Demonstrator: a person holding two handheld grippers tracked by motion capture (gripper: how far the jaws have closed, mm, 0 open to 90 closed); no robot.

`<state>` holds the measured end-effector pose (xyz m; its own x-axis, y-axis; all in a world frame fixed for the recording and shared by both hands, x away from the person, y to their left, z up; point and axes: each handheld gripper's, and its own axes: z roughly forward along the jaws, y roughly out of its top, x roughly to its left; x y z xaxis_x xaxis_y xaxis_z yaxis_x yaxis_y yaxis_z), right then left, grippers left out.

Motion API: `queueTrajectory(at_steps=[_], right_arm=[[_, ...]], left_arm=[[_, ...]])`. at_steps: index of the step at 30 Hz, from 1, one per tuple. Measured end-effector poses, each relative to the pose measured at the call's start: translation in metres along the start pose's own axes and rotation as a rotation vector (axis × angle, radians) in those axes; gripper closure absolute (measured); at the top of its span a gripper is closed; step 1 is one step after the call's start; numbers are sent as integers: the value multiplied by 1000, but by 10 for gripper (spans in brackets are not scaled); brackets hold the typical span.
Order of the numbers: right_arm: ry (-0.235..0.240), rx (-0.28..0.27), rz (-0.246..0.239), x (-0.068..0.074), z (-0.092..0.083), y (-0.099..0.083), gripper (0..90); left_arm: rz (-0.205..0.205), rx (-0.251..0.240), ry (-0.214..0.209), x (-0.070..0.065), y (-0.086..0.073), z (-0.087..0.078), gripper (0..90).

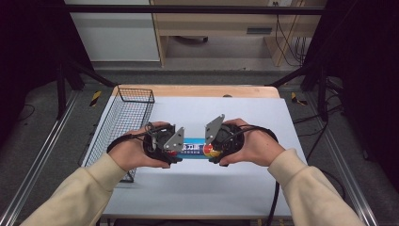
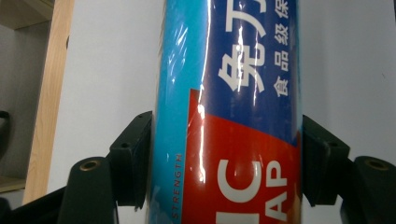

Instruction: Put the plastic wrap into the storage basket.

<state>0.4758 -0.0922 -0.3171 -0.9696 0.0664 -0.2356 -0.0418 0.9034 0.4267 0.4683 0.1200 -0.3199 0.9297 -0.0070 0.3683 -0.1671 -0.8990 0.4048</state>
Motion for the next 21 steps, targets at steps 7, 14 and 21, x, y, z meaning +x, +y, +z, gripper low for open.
queueTrajectory(at_steps=[7, 14, 21], right_arm=[[3, -9, 0, 2, 1, 1, 324], [6, 7, -8, 2, 3, 2, 324], [22, 18, -7, 3, 6, 3, 324]], left_arm=[[10, 18, -1, -1, 0, 0, 313], [22, 34, -15, -2, 0, 4, 312], [29, 54, -18, -5, -2, 11, 316]])
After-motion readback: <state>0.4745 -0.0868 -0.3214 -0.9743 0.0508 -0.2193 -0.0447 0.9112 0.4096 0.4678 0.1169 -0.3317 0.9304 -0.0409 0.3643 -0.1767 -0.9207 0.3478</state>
